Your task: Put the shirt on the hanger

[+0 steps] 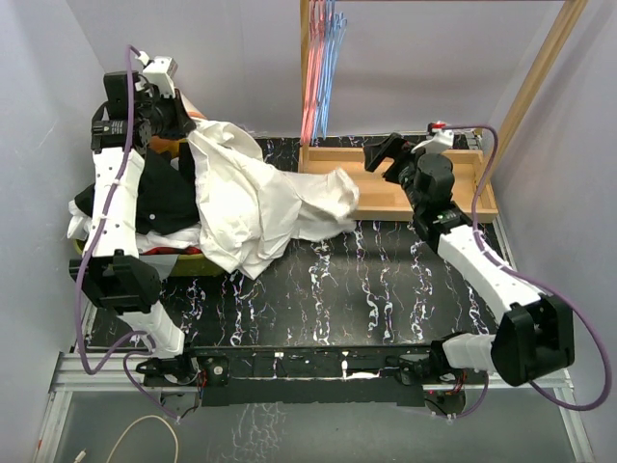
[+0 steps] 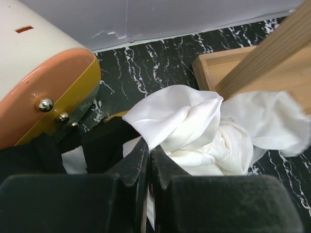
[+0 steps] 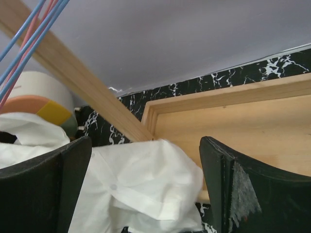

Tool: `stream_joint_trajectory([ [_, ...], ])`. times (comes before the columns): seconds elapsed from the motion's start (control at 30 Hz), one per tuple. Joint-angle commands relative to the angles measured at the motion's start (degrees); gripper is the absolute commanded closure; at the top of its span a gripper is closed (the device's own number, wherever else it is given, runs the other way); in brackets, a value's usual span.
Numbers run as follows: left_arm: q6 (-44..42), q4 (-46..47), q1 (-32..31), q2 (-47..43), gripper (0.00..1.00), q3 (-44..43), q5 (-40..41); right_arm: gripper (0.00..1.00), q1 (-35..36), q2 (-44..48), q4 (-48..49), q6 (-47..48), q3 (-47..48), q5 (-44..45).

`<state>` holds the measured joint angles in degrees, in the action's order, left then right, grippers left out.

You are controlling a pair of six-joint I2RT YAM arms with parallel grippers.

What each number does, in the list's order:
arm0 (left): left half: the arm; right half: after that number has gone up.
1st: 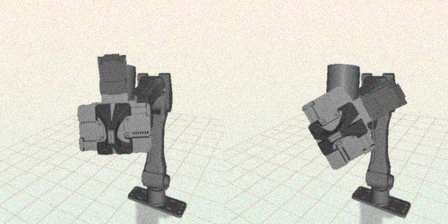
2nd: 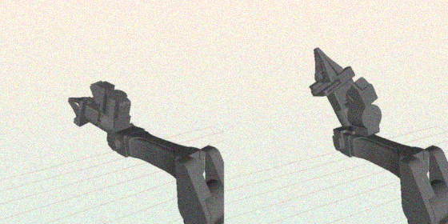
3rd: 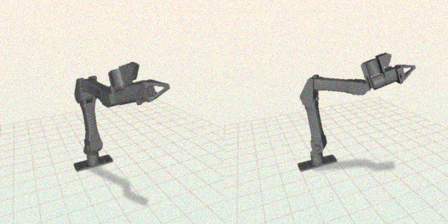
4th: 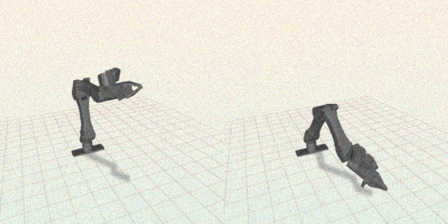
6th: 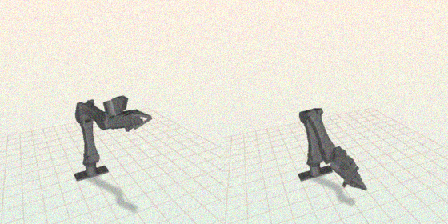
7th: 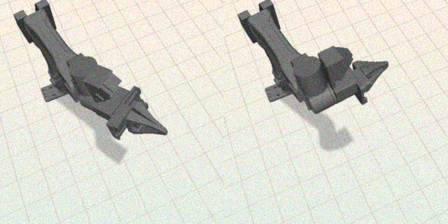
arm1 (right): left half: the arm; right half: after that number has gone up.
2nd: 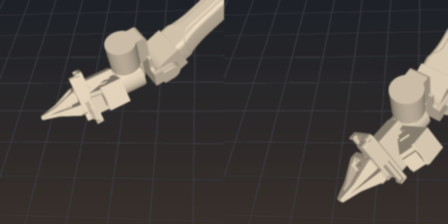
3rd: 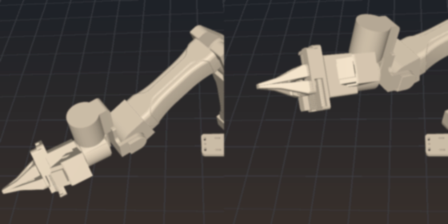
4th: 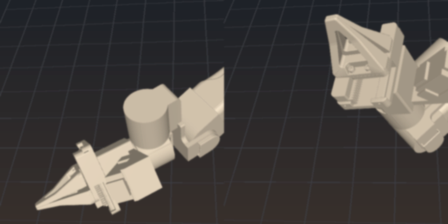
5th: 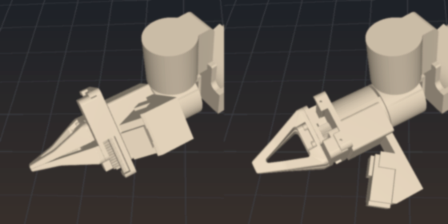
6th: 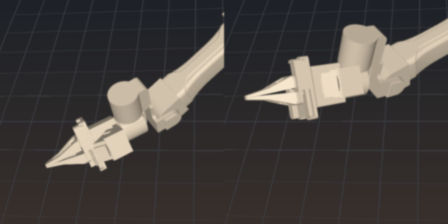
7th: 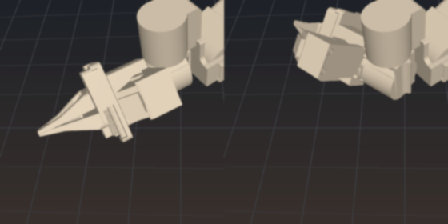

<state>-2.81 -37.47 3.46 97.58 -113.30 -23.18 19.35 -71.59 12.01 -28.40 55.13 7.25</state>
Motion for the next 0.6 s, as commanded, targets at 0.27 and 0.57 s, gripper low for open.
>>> stream_joint_trajectory([
  [0.27, 1.7, -0.1, 0.0, 8.5, 1.0, -2.6, 12.9, 0.02, 7.6, 9.9, 5.8, 13.2, -4.6, -23.8],
  [0.57, -0.1, -4.2, -0.1, 9.1, 0.65, -4.3, 18.5, 0.02, 46.7, -1.1, 18.4, 32.5, -13.3, 11.0],
])
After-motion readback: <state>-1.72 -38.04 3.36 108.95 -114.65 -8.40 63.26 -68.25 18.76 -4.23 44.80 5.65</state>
